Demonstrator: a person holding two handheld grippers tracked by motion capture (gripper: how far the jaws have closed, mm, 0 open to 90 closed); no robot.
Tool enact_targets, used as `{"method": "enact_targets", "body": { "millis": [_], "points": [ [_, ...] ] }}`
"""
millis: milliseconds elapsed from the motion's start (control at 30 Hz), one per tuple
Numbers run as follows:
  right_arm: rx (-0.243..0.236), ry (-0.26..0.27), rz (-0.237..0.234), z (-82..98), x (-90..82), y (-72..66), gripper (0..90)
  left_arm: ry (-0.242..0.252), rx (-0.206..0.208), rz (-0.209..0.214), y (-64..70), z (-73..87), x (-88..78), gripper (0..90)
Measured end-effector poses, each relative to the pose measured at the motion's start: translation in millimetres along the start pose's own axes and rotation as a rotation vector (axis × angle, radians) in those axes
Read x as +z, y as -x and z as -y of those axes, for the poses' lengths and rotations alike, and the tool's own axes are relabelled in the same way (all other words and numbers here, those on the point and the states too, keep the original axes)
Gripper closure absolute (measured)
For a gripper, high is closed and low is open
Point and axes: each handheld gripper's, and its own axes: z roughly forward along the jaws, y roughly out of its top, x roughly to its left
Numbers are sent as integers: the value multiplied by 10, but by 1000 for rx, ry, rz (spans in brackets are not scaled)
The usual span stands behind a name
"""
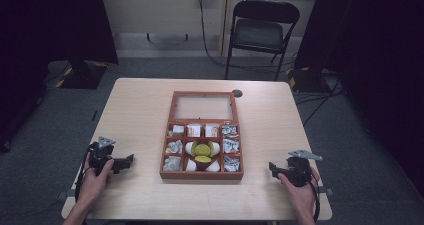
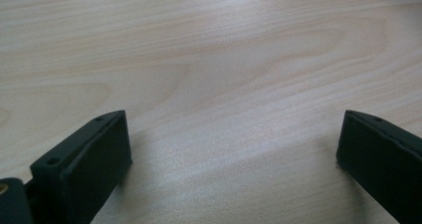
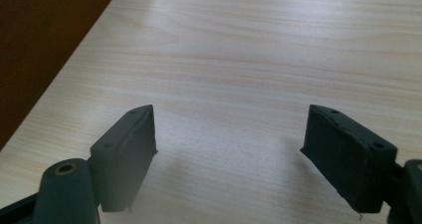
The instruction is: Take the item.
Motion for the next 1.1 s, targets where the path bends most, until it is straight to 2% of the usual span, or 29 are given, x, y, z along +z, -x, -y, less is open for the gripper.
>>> {"method": "enact_targets", "body": {
  "millis": [167, 333, 500, 667, 967, 1100],
  "points": [
    [-11, 23, -33, -40, -37, -63, 228, -1, -2, 1, 2, 2, -3, 2],
    [-57, 17, -64, -92, -53, -184, 233, -2, -3, 2, 4, 2, -4, 1],
    [-69, 37, -100, -139, -108, -228, 260, -1, -4, 3, 4, 2, -4, 1],
    [-85, 67, -120, -190, -142, -286, 276, -2, -4, 2, 4, 2, -4, 2],
    [-102, 77, -154, -258, -154, -359, 302, -2, -3, 1, 3, 2, -5, 1],
    [-133, 72, -177, -294, -150, -463, 290, 0, -4, -2, 6, 2, -1, 0]
  ]
}}
